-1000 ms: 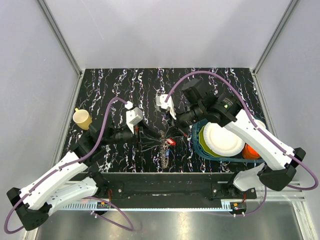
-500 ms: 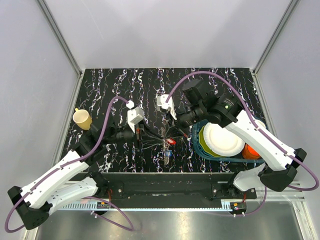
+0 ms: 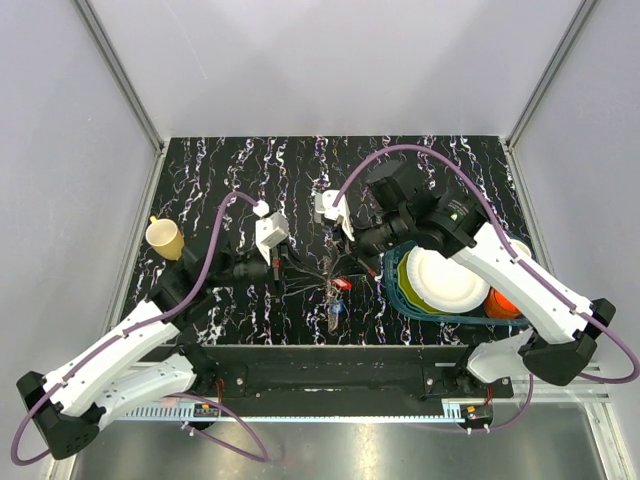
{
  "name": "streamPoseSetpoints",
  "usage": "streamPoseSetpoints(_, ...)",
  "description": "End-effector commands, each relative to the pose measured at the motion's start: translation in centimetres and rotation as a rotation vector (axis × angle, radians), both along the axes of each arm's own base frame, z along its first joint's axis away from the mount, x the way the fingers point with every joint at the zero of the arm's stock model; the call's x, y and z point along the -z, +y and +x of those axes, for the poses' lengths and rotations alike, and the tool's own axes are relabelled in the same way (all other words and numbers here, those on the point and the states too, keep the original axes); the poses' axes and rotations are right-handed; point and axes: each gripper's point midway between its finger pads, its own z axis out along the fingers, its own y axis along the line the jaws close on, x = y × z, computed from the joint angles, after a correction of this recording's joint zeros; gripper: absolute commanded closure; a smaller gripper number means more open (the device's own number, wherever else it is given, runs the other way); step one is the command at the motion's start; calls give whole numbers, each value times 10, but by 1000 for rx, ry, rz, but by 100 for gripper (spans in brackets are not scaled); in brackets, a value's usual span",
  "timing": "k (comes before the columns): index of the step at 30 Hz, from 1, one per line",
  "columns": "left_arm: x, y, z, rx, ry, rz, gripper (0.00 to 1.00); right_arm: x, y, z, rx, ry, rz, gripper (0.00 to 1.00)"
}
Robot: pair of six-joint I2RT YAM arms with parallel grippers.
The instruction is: Remove the keys from the keyring
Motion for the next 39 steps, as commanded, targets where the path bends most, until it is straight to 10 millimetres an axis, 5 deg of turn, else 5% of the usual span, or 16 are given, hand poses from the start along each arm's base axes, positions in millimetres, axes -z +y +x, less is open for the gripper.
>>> streamPoseSetpoints(1,-27,6,5,-54,-106,-89,100,-25,6,8,40,-74,113,92)
streamPoseSetpoints(7,-35,10,7,-88,-154,-144,100,-38,4,21,182,-134,236,66)
streamPoseSetpoints(8,-43,12,6,-91,-181,-178,100,-54,1,20,204,-165,302,63)
streamPoseSetpoints(10,-45,14,6,-103,-194,-203,100,-45,-3,25,249,-181,317,60)
streamPoseSetpoints(11,-52,18,5,-118,-220,-237,100,-58,-7,29,291,-221,371,58)
streamPoseSetpoints(12,-55,20,5,-126,-232,-252,100,-48,-8,31,311,-222,370,58)
streamPoseSetpoints(17,-79,32,3,-175,-321,-389,100,-62,-10,30,336,-262,526,50)
streamPoseSetpoints(24,-100,37,-4,-168,-354,-510,100,-53,2,23,256,-260,569,46)
streamPoseSetpoints(33,-123,52,-8,-200,-368,-680,100,-75,9,14,183,-280,691,41)
streamPoseSetpoints(39,-120,48,-6,-186,-353,-689,100,-70,13,15,166,-283,679,40)
